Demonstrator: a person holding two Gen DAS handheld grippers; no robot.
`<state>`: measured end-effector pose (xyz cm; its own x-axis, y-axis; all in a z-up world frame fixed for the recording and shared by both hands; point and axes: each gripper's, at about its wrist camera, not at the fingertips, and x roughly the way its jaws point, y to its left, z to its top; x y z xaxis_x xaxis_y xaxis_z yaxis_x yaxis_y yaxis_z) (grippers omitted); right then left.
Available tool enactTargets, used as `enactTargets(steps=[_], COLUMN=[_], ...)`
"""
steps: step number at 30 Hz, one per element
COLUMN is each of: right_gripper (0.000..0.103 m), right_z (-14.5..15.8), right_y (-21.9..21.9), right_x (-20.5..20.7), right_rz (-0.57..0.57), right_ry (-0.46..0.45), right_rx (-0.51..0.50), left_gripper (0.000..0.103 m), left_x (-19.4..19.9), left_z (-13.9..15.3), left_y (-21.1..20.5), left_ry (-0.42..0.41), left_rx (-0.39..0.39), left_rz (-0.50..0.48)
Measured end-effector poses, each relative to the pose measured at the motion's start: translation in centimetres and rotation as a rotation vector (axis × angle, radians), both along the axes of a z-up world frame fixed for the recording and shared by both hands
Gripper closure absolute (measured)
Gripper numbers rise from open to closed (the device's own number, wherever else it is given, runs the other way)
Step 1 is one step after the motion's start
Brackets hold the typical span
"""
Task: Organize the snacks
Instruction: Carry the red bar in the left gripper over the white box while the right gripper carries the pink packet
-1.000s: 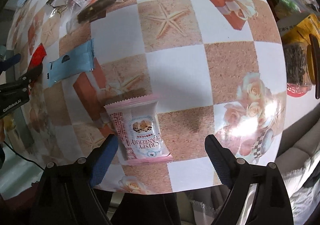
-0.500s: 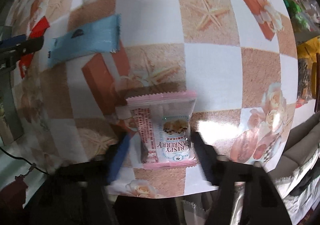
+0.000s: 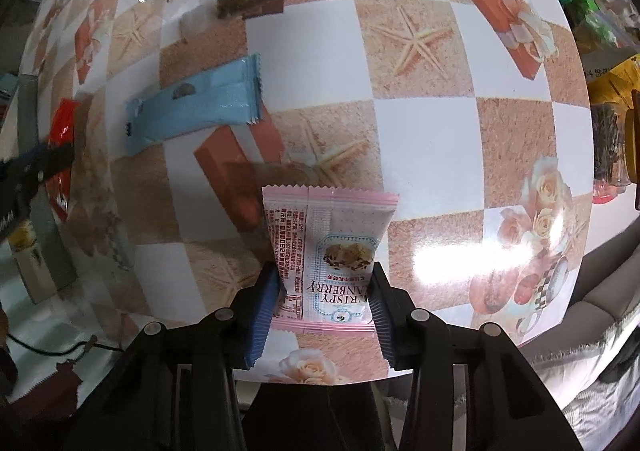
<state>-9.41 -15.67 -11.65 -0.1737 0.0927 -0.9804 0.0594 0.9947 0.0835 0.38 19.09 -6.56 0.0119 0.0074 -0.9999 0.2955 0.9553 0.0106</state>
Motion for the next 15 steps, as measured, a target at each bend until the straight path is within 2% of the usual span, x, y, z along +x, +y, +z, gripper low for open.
enactTargets(steps=[2, 12, 15], right_gripper=[0.057, 0.057, 0.057], right_z=[0.9, 3.7, 3.4], right_y=[0.0, 2.8, 3.6], right_x=[-0.8, 1.3, 1.5], right_rz=[0.001, 0.059, 0.082], right_ry=[-0.006, -0.046, -0.056], right_rx=[0.0, 0.003, 0.0], left_gripper=[0.076, 0.076, 0.076], left_x=[-0.7, -3.3, -3.5], left_z=[0.4, 3.9, 4.8], left_y=[1.1, 4.2, 5.2], left_ry=[0.001, -0.048, -0.062], left_rx=[-0.011, -0.035, -0.038], left_rz=[0.035, 0.123, 0.149])
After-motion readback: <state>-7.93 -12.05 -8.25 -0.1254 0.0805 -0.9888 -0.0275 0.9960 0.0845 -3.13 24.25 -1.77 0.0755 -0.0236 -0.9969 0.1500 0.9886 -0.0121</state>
